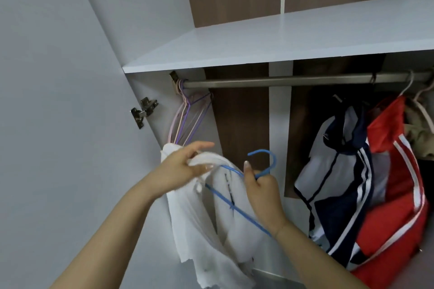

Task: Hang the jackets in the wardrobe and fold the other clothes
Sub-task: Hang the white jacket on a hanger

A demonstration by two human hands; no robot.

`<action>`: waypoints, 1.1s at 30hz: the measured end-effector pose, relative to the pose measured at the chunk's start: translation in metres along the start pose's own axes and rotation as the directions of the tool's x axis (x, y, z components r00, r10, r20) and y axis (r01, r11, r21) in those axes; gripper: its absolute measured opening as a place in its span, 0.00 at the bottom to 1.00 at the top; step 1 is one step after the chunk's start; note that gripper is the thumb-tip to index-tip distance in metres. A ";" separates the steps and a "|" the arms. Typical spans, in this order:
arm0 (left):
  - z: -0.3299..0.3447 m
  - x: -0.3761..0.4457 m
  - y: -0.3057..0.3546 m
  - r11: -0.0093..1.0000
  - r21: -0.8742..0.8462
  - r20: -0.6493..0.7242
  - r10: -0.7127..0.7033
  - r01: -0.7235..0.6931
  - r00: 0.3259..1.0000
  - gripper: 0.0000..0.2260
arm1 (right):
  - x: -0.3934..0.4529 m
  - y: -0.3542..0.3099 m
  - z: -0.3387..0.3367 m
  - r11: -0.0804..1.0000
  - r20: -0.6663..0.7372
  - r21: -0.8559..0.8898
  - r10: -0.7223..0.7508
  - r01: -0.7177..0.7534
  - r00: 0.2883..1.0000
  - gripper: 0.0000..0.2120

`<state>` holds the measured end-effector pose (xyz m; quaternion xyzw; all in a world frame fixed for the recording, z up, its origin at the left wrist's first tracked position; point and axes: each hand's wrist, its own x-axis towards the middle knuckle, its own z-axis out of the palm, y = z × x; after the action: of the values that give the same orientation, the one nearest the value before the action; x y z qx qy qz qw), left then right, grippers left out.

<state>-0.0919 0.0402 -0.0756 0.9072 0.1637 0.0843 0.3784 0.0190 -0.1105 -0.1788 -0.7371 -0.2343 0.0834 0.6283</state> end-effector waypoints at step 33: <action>-0.057 0.009 -0.030 0.965 -0.114 -0.473 0.157 -0.236 0.867 0.12 | -0.023 0.127 0.075 0.694 0.524 -0.088 0.642 -0.714 0.560 0.31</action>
<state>-0.1059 0.1006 -0.0567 0.8380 0.1474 0.3482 0.3934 -0.0020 -0.0674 -0.3204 -0.6746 -0.0852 0.5288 0.5080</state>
